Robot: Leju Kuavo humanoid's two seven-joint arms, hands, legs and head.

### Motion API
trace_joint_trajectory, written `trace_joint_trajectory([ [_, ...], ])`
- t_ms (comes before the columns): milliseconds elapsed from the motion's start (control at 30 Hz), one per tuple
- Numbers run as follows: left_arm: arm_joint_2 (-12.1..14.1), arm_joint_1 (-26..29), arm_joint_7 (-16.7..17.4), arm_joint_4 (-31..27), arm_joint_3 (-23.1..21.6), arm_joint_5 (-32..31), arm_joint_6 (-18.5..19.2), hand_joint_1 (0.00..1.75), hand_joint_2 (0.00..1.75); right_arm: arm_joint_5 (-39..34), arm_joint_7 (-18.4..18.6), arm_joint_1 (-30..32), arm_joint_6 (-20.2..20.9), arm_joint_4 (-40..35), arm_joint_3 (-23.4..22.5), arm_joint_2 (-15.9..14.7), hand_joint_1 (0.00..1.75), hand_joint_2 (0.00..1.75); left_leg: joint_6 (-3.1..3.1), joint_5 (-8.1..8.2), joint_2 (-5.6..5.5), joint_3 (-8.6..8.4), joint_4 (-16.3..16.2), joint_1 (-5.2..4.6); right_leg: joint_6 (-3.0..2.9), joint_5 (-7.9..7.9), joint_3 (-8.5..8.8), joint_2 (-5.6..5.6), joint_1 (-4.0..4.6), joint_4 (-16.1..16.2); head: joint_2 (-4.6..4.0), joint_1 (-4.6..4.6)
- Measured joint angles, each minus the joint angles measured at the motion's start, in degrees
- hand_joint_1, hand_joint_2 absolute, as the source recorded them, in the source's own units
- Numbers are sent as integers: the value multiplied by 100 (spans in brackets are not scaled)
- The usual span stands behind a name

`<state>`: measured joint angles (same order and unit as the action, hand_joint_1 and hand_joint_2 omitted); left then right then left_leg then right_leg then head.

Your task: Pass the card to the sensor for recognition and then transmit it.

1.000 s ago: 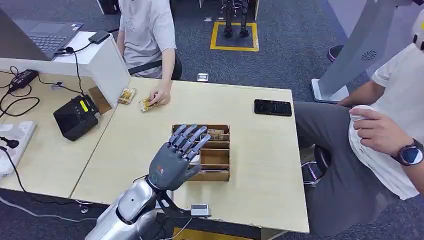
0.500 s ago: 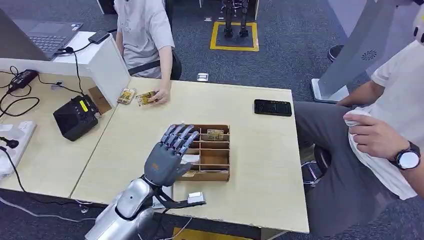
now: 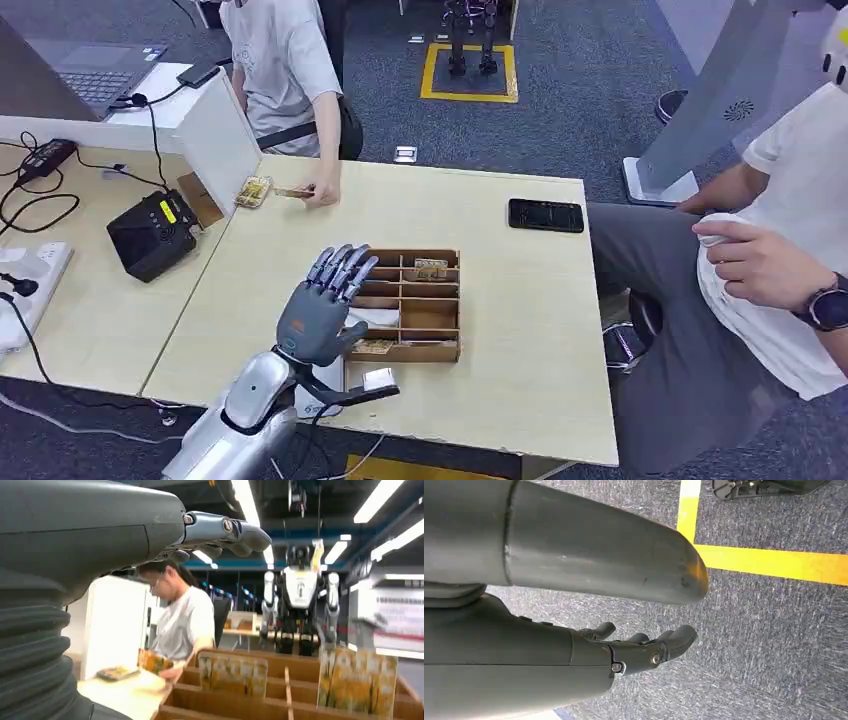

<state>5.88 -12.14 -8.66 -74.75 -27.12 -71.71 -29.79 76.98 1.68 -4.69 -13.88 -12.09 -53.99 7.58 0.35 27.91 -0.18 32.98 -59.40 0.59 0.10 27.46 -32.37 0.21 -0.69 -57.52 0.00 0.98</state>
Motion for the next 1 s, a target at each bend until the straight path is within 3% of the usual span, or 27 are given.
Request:
trace_joint_trajectory([
  [433, 229, -99, -124, -9, 4, 254, 649, 0, 175, -4, 0, 4, 46, 0, -39, 0, 0, 0, 0, 0, 0, -1, 0, 0, 0, 0, 0, 0, 0, 0, 0, 0],
  [1000, 437, -538, -334, -520, -79, 1613, 2096, 0, 175, -2, 24, 3, -2, 0, -101, 4, 0, 0, -1, -1, 1, -2, 0, 0, -1, -1, 0, 1, 0, 0, 0, -2],
])
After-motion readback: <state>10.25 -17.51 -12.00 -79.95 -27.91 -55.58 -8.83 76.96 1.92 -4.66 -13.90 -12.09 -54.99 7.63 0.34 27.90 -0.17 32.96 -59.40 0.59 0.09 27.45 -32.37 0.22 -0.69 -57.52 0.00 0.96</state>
